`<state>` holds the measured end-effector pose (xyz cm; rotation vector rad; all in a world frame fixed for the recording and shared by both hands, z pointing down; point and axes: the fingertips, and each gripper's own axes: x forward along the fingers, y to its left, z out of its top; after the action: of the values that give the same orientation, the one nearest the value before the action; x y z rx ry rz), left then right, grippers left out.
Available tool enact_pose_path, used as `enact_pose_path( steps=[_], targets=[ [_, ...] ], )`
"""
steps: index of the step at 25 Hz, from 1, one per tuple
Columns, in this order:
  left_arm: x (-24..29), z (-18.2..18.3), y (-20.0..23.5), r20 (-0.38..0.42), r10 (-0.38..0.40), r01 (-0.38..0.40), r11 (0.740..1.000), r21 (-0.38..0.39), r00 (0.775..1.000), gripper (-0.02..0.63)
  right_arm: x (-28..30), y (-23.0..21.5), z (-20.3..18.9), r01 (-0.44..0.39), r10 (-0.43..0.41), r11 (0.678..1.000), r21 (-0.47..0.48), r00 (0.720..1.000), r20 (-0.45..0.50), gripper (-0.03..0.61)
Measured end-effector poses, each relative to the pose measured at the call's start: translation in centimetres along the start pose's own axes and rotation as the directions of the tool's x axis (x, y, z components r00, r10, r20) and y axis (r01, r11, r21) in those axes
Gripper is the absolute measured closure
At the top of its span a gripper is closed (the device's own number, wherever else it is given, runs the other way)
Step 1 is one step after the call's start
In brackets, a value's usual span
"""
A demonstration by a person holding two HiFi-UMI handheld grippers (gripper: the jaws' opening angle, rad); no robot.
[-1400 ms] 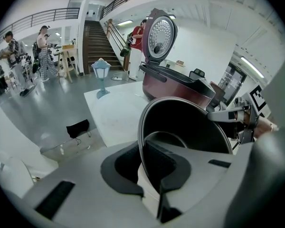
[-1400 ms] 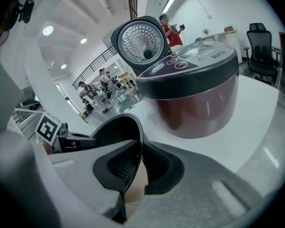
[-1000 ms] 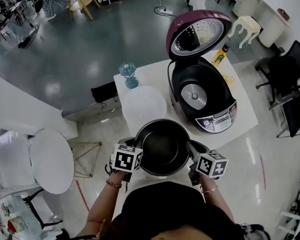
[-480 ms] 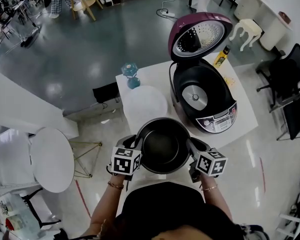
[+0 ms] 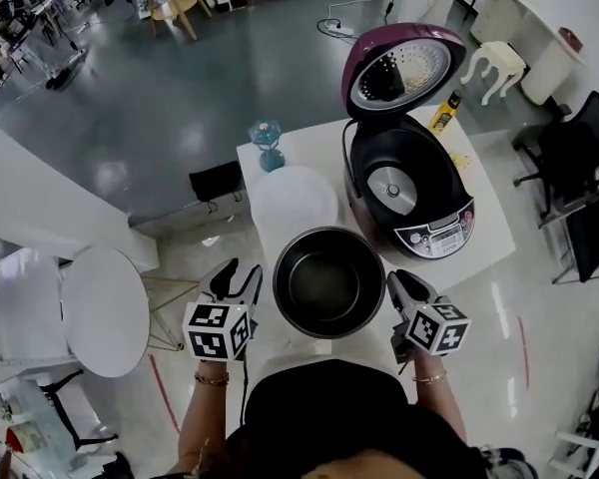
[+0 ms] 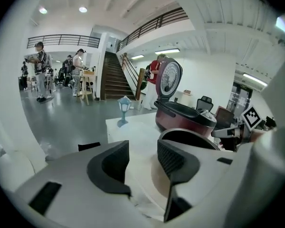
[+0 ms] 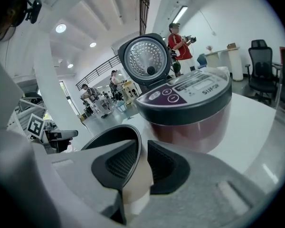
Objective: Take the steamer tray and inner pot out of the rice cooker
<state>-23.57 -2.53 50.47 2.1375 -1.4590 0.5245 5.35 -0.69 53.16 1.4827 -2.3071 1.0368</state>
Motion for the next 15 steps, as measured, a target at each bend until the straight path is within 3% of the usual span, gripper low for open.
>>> enact_pose_path(
  steps=[5, 9, 15],
  targets=[
    [-2.6, 2.1, -0.4, 0.091, 0.009, -0.009, 1.0, -0.006, 0.996, 0.428, -1.9, 2.3, 2.6, -0.01, 0.017, 0.997, -0.071, 0.994, 0.106, 0.518],
    [-5.6, 4.5, -1.3, 0.191, 0.003, -0.006, 1.0, 0.015, 0.982, 0.428, -4.3, 5.0, 6.2, 0.011, 0.037, 0.982, -0.188, 0.967, 0.253, 0.518],
    [-9.5, 7.4, -2.7, 0.338, -0.012, 0.001, 0.999, 0.033, 0.941, 0.428, -7.6, 10.1, 9.3, 0.056, 0.122, 0.902, -0.428, 0.918, 0.378, 0.52]
  ],
)
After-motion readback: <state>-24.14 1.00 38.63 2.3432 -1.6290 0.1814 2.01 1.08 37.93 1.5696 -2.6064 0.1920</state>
